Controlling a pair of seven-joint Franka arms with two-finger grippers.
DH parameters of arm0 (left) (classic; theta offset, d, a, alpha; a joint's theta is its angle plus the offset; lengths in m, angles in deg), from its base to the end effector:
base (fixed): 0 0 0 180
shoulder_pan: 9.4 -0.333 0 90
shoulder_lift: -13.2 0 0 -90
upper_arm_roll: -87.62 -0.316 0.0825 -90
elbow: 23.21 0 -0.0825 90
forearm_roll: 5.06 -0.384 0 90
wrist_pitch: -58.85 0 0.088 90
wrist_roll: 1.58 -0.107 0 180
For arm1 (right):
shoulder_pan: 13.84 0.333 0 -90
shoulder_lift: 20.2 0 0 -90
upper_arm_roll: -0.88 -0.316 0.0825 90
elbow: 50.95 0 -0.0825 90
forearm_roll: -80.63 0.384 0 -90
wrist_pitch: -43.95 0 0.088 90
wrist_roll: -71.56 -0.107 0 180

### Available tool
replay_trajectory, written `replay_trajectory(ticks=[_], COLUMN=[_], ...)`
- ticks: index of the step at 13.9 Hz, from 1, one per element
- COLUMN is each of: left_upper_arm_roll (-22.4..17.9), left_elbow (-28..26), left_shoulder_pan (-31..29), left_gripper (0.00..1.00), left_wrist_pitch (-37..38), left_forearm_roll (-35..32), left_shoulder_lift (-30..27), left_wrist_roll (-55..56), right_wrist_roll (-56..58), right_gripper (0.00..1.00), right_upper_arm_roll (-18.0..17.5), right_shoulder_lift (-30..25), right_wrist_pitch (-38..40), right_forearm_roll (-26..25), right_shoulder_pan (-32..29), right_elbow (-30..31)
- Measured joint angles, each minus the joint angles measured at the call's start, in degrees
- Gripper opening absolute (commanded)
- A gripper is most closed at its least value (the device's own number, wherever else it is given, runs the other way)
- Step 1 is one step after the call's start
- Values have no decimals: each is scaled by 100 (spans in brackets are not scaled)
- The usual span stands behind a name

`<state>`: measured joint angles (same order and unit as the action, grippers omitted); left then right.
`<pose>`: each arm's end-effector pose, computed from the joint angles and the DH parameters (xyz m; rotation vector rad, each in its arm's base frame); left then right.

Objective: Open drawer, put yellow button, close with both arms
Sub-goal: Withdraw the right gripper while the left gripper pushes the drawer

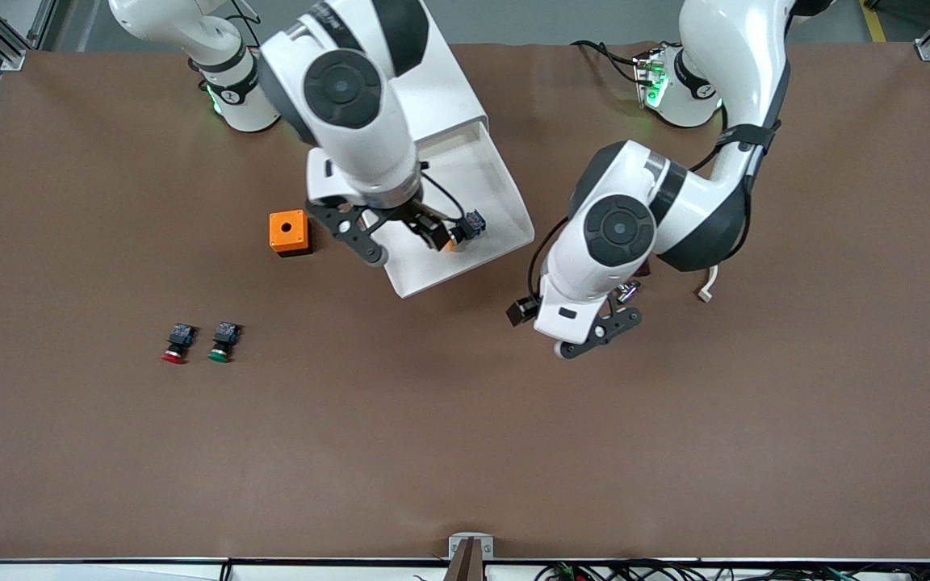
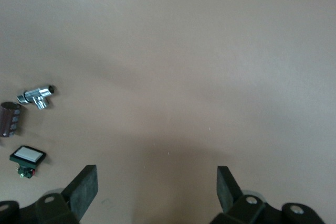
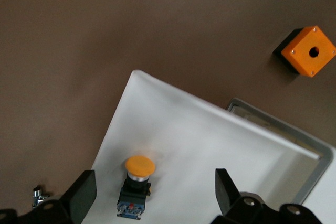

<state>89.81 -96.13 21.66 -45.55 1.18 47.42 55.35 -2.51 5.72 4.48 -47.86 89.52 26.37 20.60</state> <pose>0.6008 -0.3970 0.4034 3.0027 0.6857 -0.1897 0.5358 0.4143 0.5140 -2.9479 1.0426 0.2211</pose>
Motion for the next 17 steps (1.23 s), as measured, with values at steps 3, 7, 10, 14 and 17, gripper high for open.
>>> replay_trajectory(ticks=[3,7,10,14,17], left_upper_arm_roll=[2,49,60,66,69], left_elbow=[-63,-94,-129,-137,-137], left_shoulder_pan=[214,392,492,655,751], left_gripper=[100,100,100,100,100], left_wrist_pitch=[0,0,0,0,-2], left_forearm_roll=[0,0,0,0,0], left_shoulder_lift=[11,49,84,165,185], left_wrist_roll=[0,0,0,0,0], right_wrist_roll=[1119,2824,3793,5379,6528], right_gripper=[100,100,100,100,100], right_upper_arm_roll=[21,35,37,43,46], right_shoulder_lift=[-152,-368,-496,-696,-873], right_wrist_pitch=[156,191,266,821,1421], right_forearm_roll=[-30,-195,-462,-501,-531], right_shoulder_pan=[-536,-1348,-1841,-2589,-3182], right_elbow=[-6,-13,-15,-21,-25])
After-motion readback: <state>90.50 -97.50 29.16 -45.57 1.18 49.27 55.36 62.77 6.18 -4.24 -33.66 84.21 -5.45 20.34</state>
